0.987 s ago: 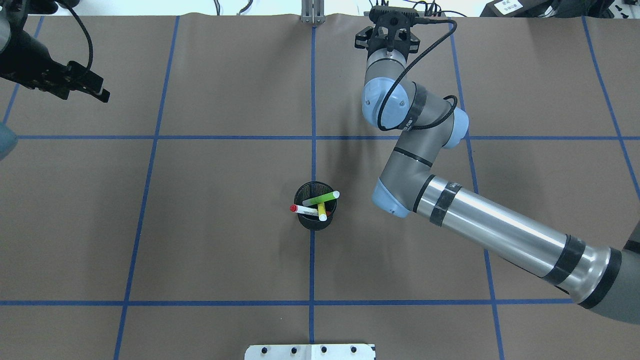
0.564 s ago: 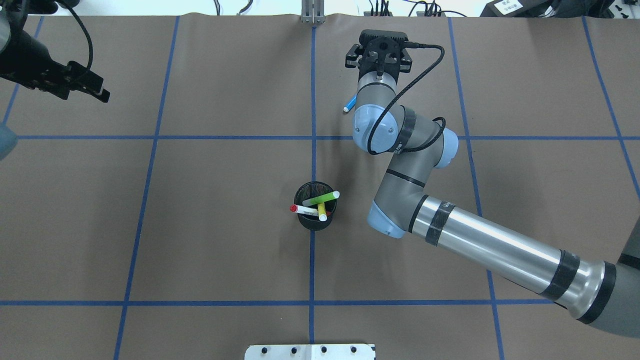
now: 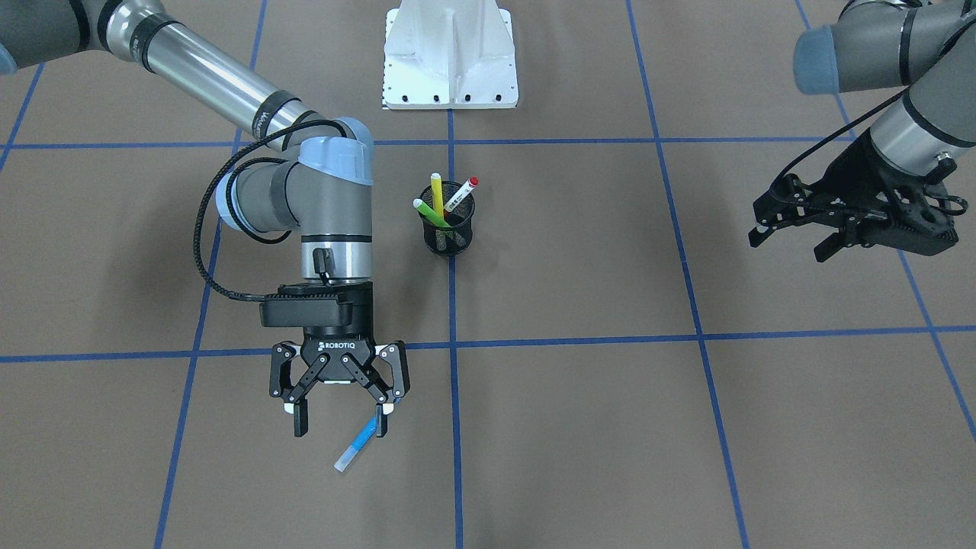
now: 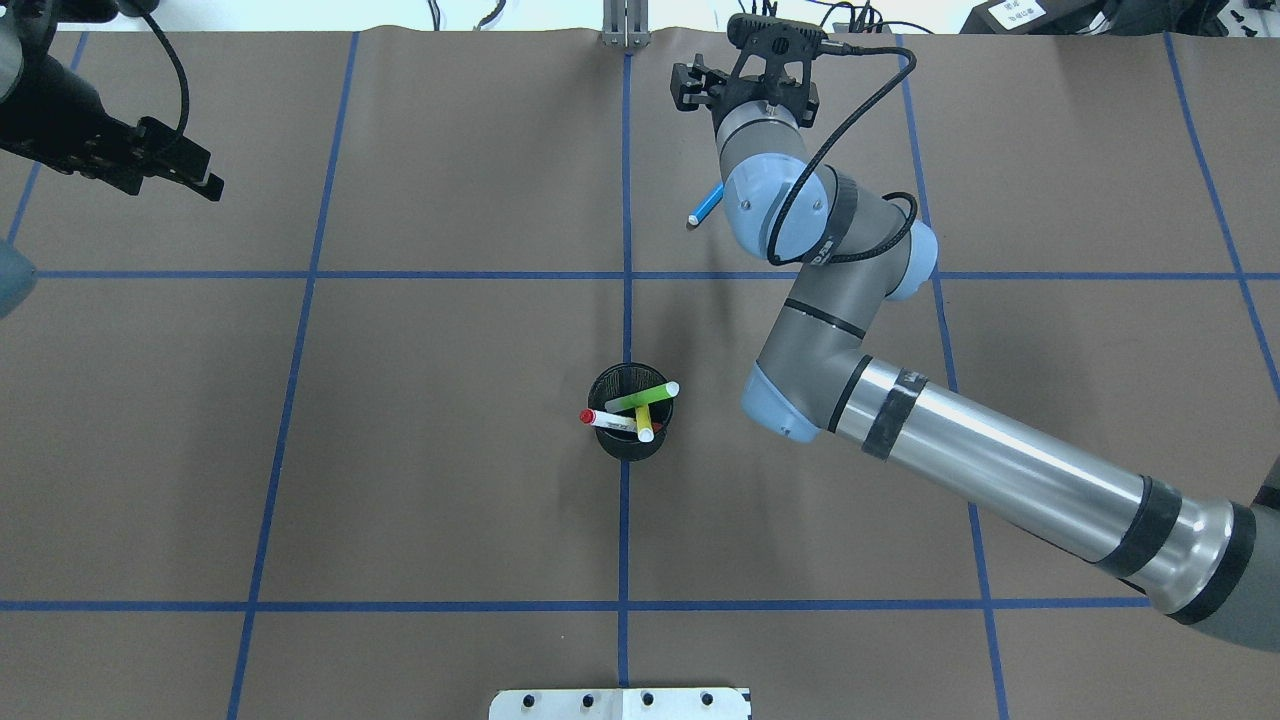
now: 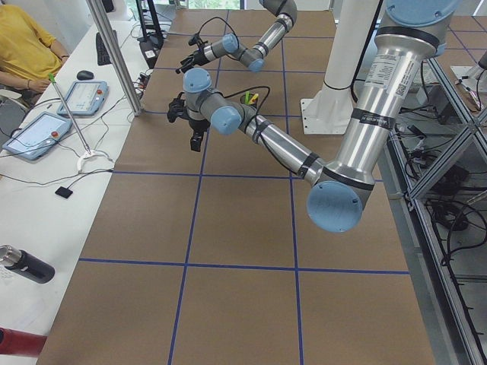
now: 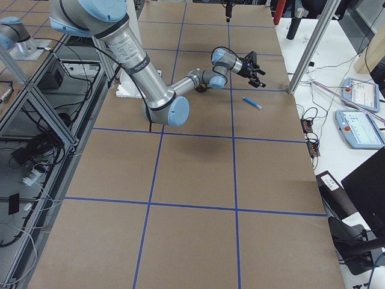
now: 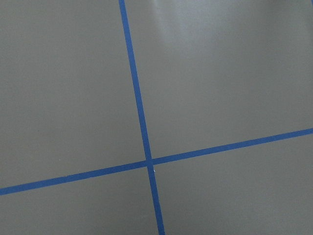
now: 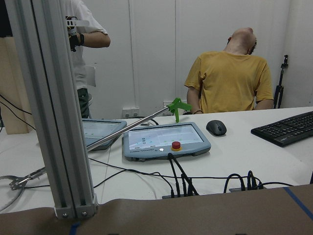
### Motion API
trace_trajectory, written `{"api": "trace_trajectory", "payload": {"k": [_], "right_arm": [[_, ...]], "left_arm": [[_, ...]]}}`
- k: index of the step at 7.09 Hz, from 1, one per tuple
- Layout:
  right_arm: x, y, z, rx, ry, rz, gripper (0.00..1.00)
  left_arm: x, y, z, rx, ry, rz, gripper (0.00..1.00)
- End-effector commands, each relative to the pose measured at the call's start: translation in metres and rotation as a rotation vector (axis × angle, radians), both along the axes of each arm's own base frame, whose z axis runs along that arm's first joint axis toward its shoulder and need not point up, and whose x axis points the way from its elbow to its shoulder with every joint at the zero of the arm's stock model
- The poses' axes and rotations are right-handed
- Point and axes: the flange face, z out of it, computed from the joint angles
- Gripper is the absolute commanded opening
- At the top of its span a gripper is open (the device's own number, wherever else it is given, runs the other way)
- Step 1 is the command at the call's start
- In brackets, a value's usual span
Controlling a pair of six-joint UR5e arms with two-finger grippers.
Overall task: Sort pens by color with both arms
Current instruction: 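Move the left gripper over the pen cup while the right arm withdraws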
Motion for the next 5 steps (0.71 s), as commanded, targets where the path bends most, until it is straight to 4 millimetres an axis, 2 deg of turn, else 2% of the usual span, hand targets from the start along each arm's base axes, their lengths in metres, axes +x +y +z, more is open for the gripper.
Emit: {"api": "trace_trajectory", "payload": {"k": [1,2,3,4,5], "right_arm": [[0.052,-0.031,0.006,-0.231,-0.037,-0.226,0.98],[0.084,-0.032,-0.002,-0.364,-0.034,-0.333,0.99],[0.099,-0.024,-0.009,-0.44,-0.025,-0.451,0.99],[0.107,-0.012,-0.001,-0.519,-0.021,-0.54,0.99],[0.11,-0.002,0.005,-0.573,0.001,-0.624,0.99]], "left_arm": [[0.013,-0.002,-0.025,-0.033,0.026,-0.03,1.0],[0.035,0.001,-0.046,-0.073,0.053,-0.042,1.0],[0.063,0.01,-0.064,-0.119,0.073,-0.034,1.0],[0.093,0.019,-0.091,-0.18,0.07,-0.017,1.0],[0.135,0.037,-0.14,-0.269,0.039,0.017,1.0]]}}
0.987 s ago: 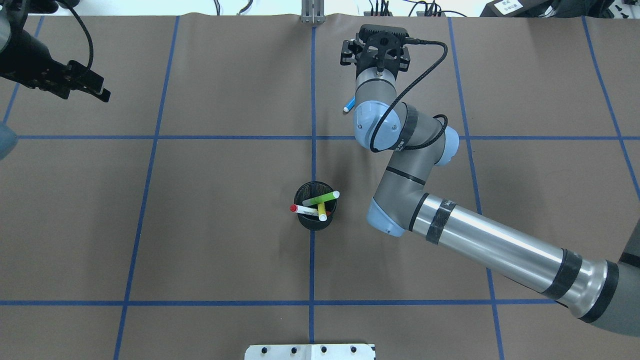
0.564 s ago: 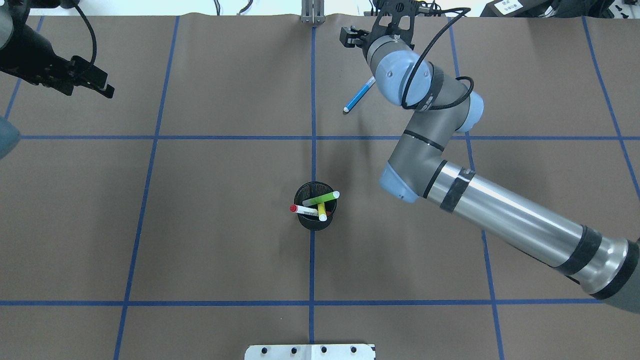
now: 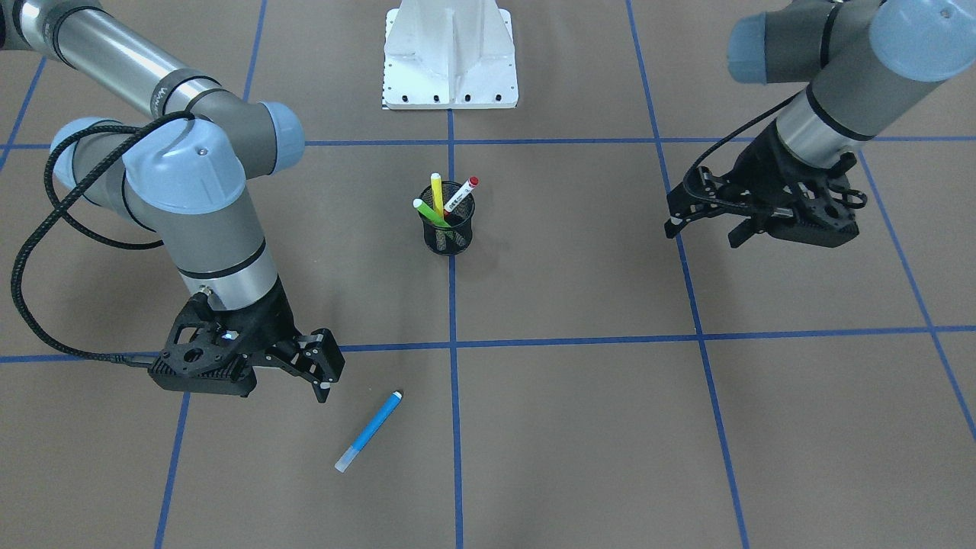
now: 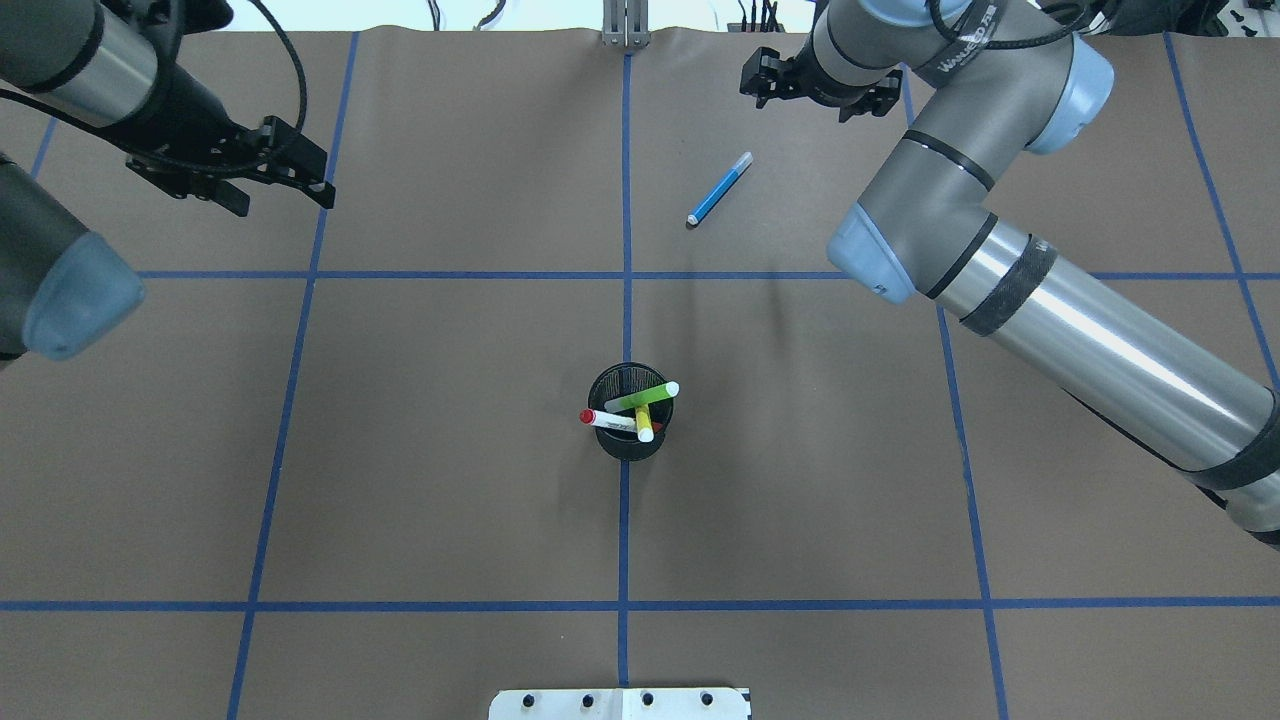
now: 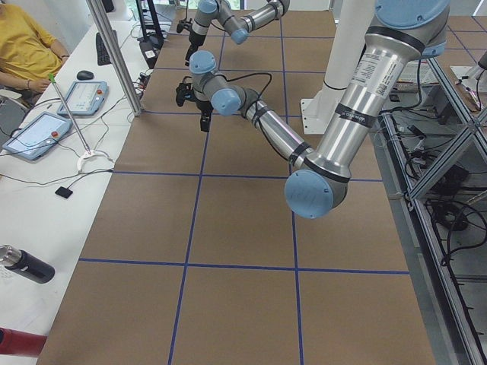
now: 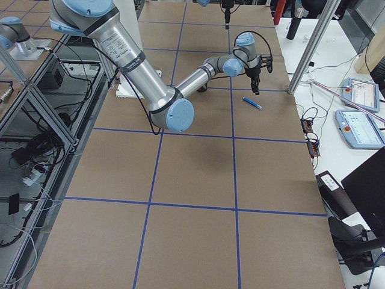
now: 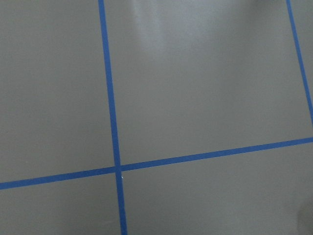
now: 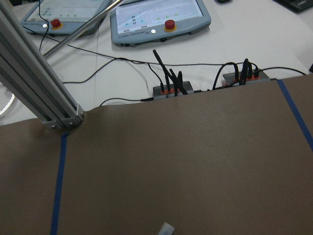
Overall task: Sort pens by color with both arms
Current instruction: 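Move the left gripper over the pen cup while the right arm withdraws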
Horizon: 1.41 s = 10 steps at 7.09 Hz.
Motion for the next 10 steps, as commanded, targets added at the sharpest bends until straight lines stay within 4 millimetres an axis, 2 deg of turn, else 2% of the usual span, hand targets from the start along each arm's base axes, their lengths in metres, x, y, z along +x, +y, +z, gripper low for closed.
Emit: {"api": "trace_trajectory", "payload": {"k": [1,2,3,4,5,6,8,10], "right_arm": [[0.016,0.026,0.012,-0.098,0.027,-0.189,0.99],[0.033,0.046,0.022,-0.102,0.037,-0.266,0.99],[0.055,0.063,0.021,-0.101,0.027,-0.318,0.99],[0.065,0.074,0.015,-0.105,0.018,-0.332,0.99],[0.067,0.075,0.012,-0.1,0.015,-0.33,0.99],[0.067,0.076,0.014,-0.102,0.016,-0.33,0.99],[0.068,0.076,0.016,-0.105,0.018,-0.33,0.99],[0.069,0.075,0.016,-0.104,0.019,-0.328,0.99]], "left_arm": [[0.082,0.04,-0.091,-0.161,-0.037,0.066,1.0],[0.119,0.064,-0.107,-0.19,-0.046,0.079,1.0],[0.148,0.081,-0.113,-0.189,-0.054,0.118,1.0],[0.171,0.071,-0.121,-0.196,-0.067,0.131,0.99],[0.208,0.066,-0.139,-0.205,-0.082,0.162,0.81],[0.231,0.073,-0.138,-0.21,-0.093,0.19,0.71],[0.248,0.084,-0.125,-0.182,-0.11,0.248,0.7],[0.251,0.083,-0.117,-0.112,-0.107,0.313,0.68]]}}
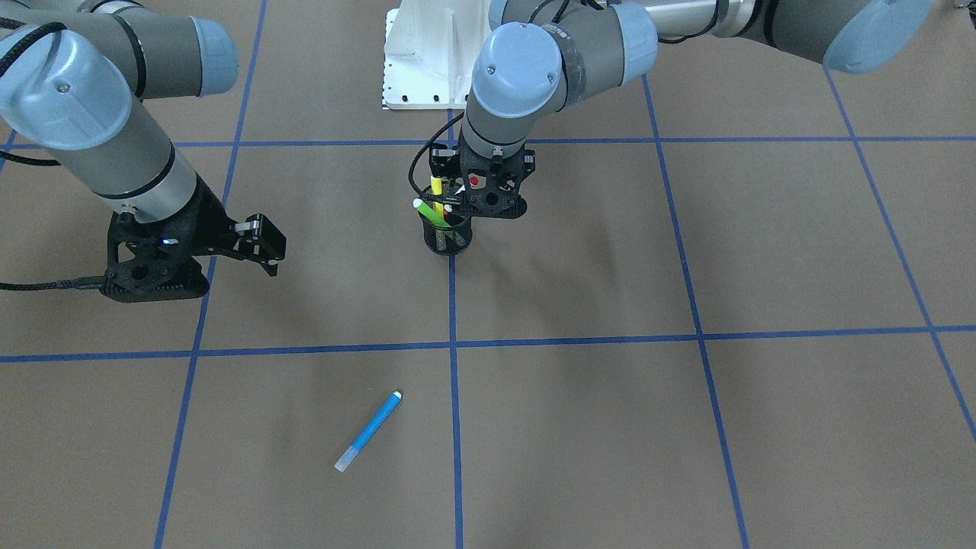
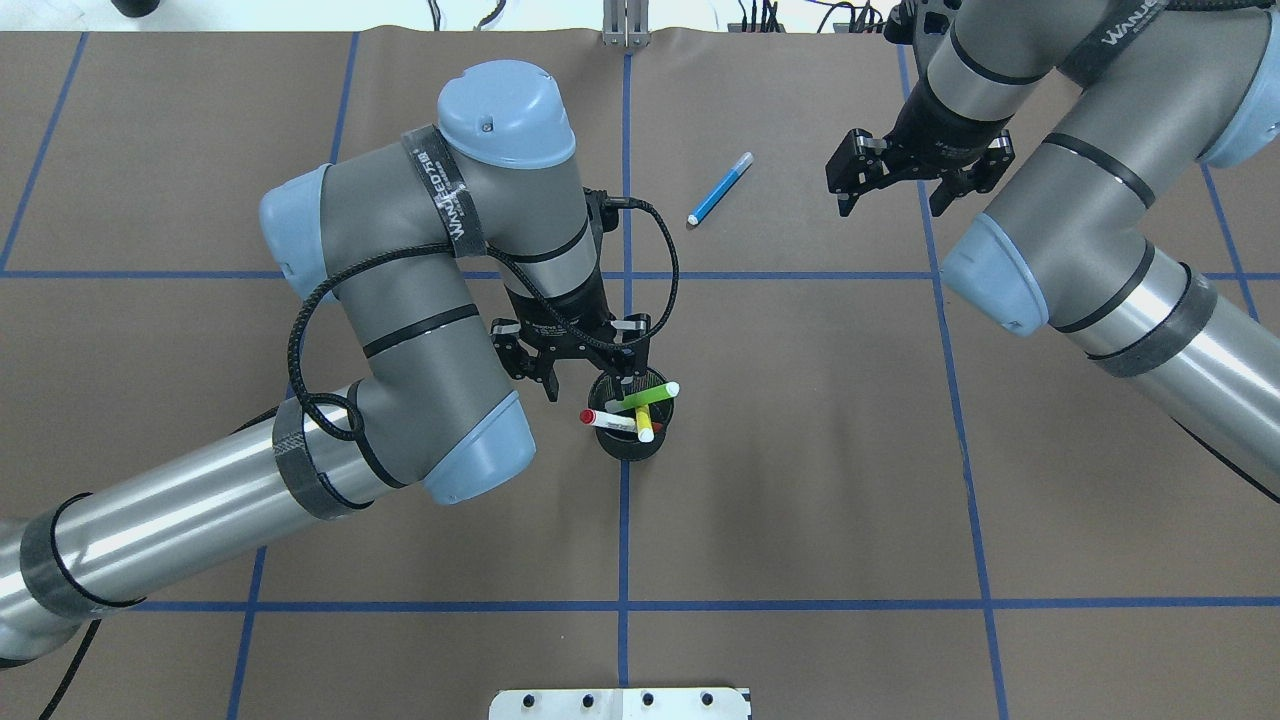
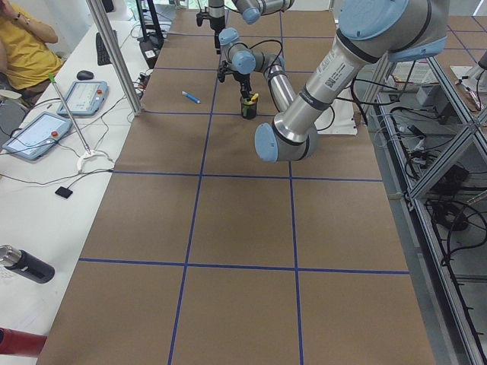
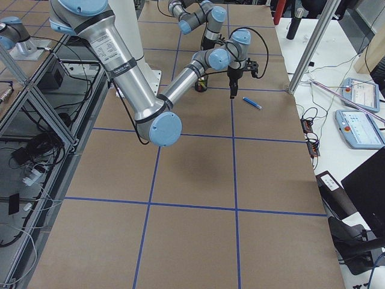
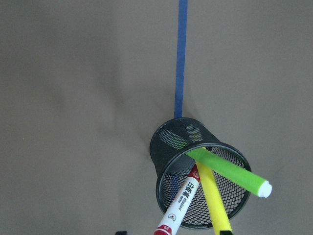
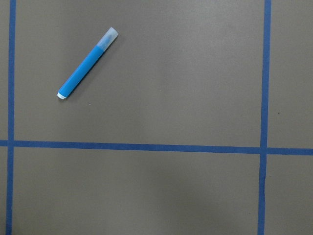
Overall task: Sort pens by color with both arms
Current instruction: 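Move the left gripper over the pen cup while the right arm withdraws, then grasp the red-capped white marker in the cup with the left gripper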
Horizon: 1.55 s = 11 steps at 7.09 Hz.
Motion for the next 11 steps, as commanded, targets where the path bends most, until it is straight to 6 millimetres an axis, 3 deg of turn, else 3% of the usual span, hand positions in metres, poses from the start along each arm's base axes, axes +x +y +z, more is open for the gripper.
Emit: {"api": "trace_trajectory", "payload": {"k": [1,6,11], "right_arm": [[0.0,0.0,0.002,-0.003,0.003,0.001,0.99],[-0.001,-0.001,0.005,-0.005,0.007,0.0,0.99],[-0.002,-0.002,0.007,-0.005,0.011,0.001,0.99]], "left_arm": [[0.004,0.001,0.011,0.069,0.017,0.075,0.65],[0.025,0.026,0.01,0.122,0.042,0.159,0.47],[0.029,0.021,0.016,0.143,0.054,0.17,0.43]]}}
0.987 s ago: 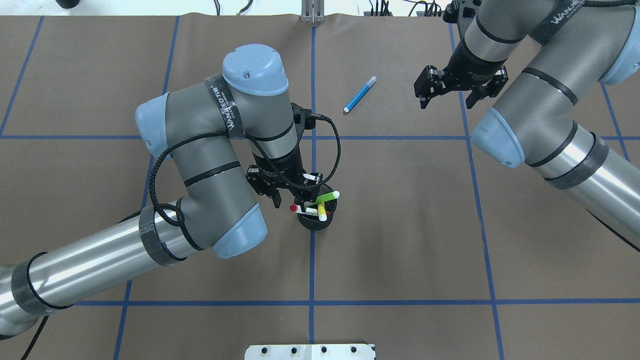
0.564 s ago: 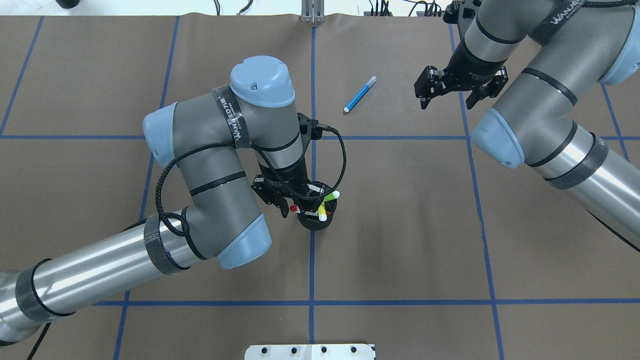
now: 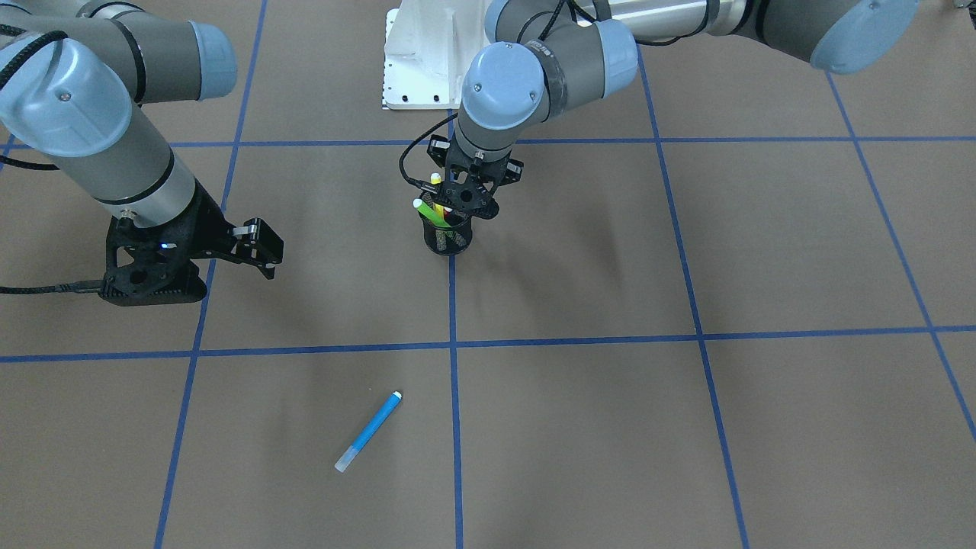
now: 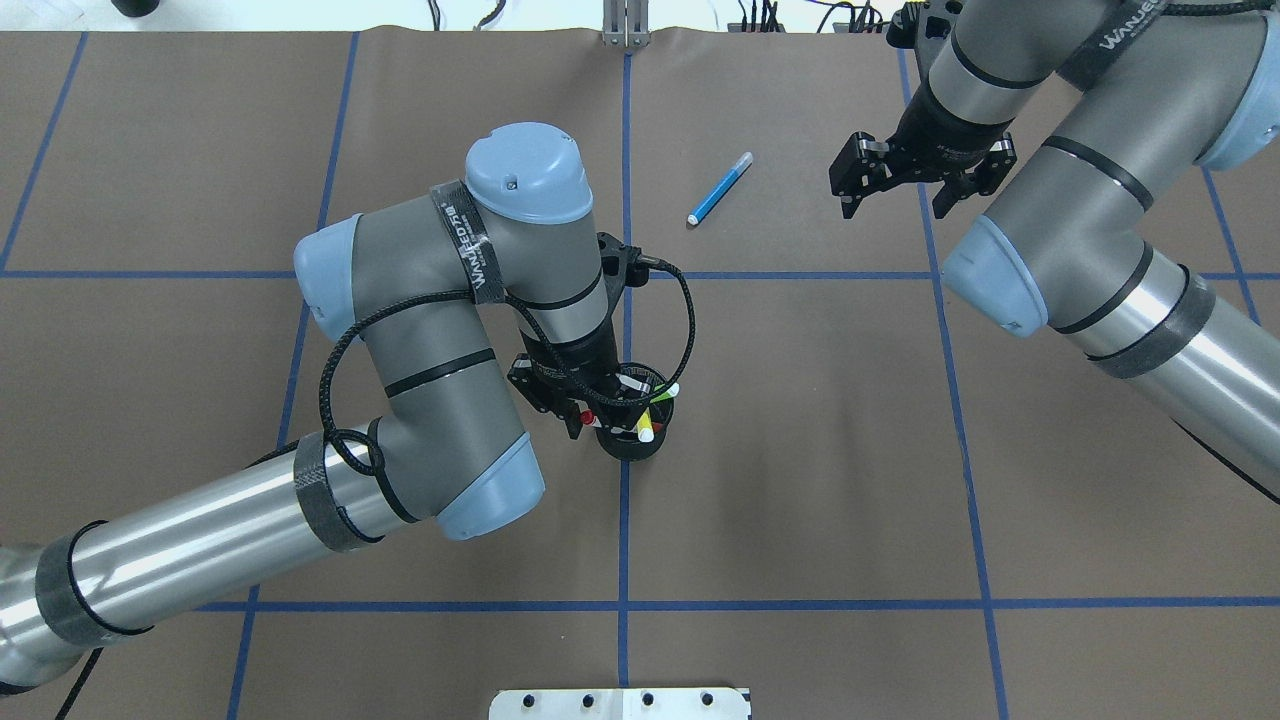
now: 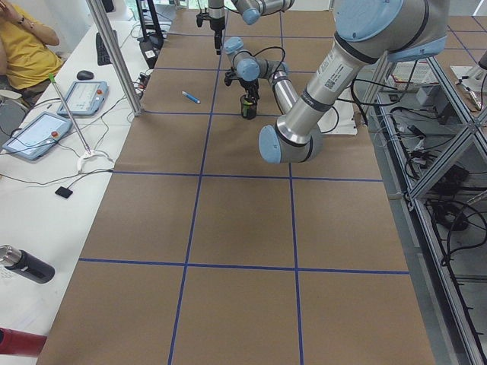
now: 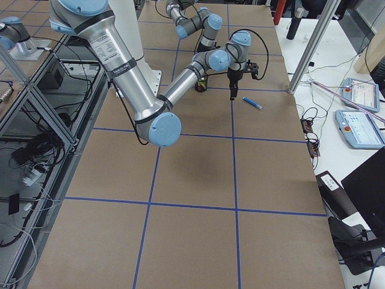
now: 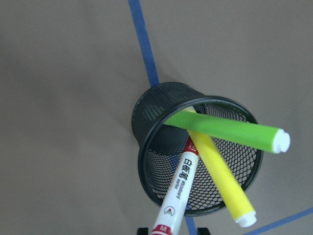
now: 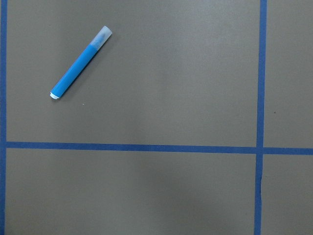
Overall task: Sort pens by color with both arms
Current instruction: 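Grasp the red-capped white marker in the cup with the left gripper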
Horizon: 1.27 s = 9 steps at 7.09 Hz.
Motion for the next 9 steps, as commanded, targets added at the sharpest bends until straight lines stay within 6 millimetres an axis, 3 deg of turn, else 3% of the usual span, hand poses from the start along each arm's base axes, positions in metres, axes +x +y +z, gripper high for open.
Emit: {"api": "trace_trajectory", "payload": {"k": [1,3,6,9], "right_arm": [[0.0,0.0,0.001,0.001,0.002,0.0,0.99],[0.0,0.0,0.001,0.001,0.002,0.0,0.99],[0.0,0.0,-0.001,0.002,-0.001,-0.001,0.99],[0.001,0.001,-0.003,0.006,-0.004,-0.001,0.99]], "left_arm": [[0.0,-0.001,0.0,0.002,0.001,0.0,0.36],[-0.002,-0.003,-0.002,0.005,0.004,-0.005,0.17],[-0.006,0.0,-0.012,0.019,0.024,-0.004,0.16],[-0.027,0.012,-0.037,0.045,0.074,-0.009,0.07]]}}
